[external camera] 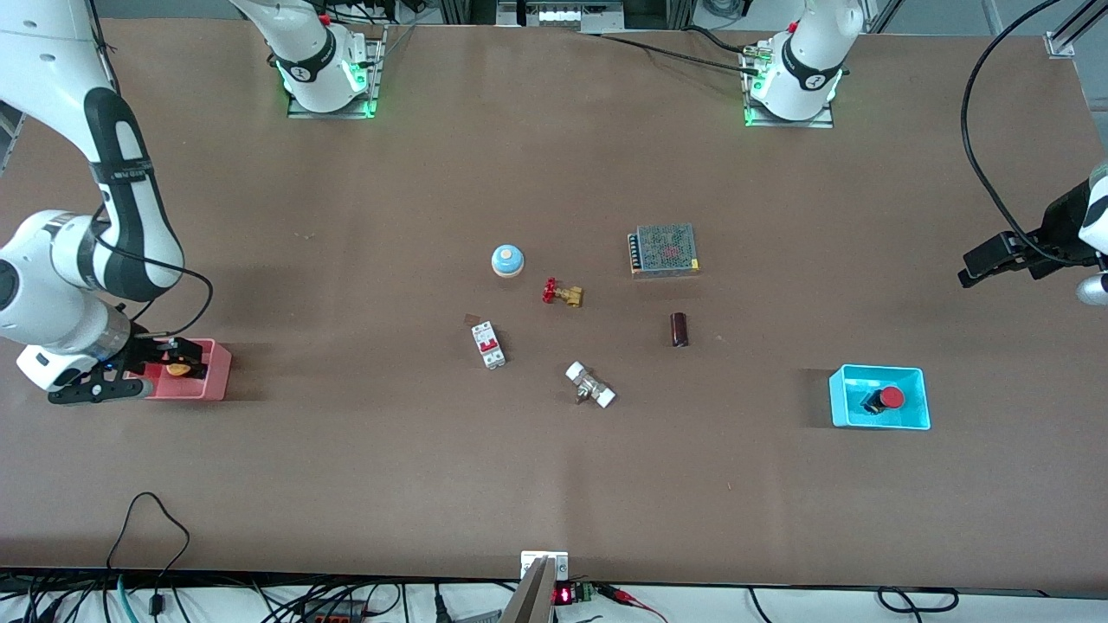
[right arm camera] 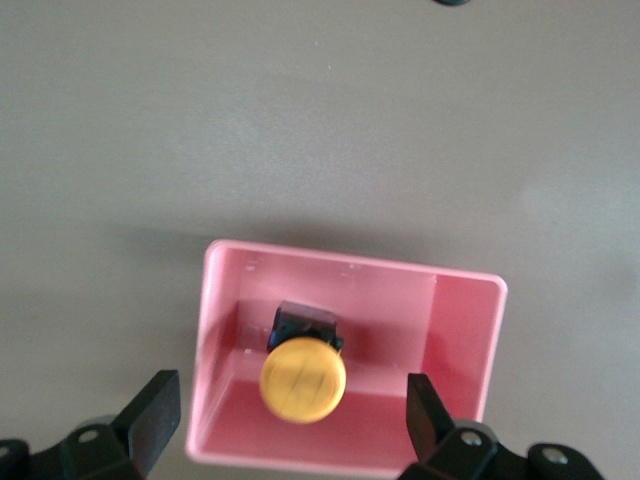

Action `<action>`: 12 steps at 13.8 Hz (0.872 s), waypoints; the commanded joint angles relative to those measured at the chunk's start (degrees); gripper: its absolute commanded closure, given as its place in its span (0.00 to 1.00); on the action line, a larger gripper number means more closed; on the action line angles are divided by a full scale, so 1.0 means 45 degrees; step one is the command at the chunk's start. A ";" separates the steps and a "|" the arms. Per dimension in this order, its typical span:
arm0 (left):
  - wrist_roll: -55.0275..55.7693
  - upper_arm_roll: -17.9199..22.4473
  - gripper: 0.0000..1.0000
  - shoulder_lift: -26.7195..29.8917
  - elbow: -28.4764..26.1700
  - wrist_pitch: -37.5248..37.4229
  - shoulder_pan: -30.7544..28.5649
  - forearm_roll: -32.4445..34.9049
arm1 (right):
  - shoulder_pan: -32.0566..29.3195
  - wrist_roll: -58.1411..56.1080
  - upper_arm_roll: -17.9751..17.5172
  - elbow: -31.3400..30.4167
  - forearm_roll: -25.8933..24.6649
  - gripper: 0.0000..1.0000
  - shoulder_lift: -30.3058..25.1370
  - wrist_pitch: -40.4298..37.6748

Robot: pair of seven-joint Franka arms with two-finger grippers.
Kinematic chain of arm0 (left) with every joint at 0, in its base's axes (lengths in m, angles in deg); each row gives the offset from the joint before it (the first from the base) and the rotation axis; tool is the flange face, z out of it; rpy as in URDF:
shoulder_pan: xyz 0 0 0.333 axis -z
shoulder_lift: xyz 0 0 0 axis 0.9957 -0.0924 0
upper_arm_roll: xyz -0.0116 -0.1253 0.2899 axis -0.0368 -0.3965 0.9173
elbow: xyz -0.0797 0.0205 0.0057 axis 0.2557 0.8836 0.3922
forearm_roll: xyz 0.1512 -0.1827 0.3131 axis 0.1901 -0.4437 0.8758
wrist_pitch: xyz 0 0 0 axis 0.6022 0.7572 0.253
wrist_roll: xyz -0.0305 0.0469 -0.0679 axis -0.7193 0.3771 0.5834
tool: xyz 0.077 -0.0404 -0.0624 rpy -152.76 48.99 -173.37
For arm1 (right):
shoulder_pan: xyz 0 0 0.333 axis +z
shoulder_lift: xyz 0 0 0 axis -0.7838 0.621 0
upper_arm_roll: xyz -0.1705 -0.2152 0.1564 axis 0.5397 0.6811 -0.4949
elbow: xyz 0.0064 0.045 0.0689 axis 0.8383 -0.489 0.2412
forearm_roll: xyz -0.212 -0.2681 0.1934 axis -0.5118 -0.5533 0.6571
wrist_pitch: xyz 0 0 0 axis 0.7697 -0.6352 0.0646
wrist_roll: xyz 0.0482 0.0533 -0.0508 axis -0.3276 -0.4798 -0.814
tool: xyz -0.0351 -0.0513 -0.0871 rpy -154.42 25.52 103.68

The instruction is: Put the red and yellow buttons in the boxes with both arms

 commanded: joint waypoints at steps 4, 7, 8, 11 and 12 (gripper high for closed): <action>-0.0021 -0.0034 0.00 0.0206 0.0718 -0.1612 -0.0006 -0.0072 | 0.0884 0.0164 -0.0220 -0.0205 0.0206 0.00 -0.3784 -0.4097; -0.0041 -0.0053 0.00 0.0536 0.0680 -0.1671 -0.0006 -0.0072 | 0.1824 0.2568 -0.0801 0.0434 0.0070 0.00 -0.5255 -0.6499; -0.0041 -0.0111 0.00 0.0616 0.0661 -0.1710 0.0032 -0.0072 | 0.1825 0.2668 -0.1135 0.1309 -0.0008 0.00 -0.5237 -0.7610; -0.0119 -0.0444 0.00 0.0675 0.0641 -0.2140 0.0033 0.0006 | 0.1650 0.2533 -0.1197 0.2391 0.0166 0.00 -0.5257 -0.9104; -0.0545 -0.0444 0.00 0.0695 0.0641 -0.2140 0.0013 0.0006 | 0.1611 0.2649 -0.1197 0.2412 0.0186 0.00 -0.5334 -0.9124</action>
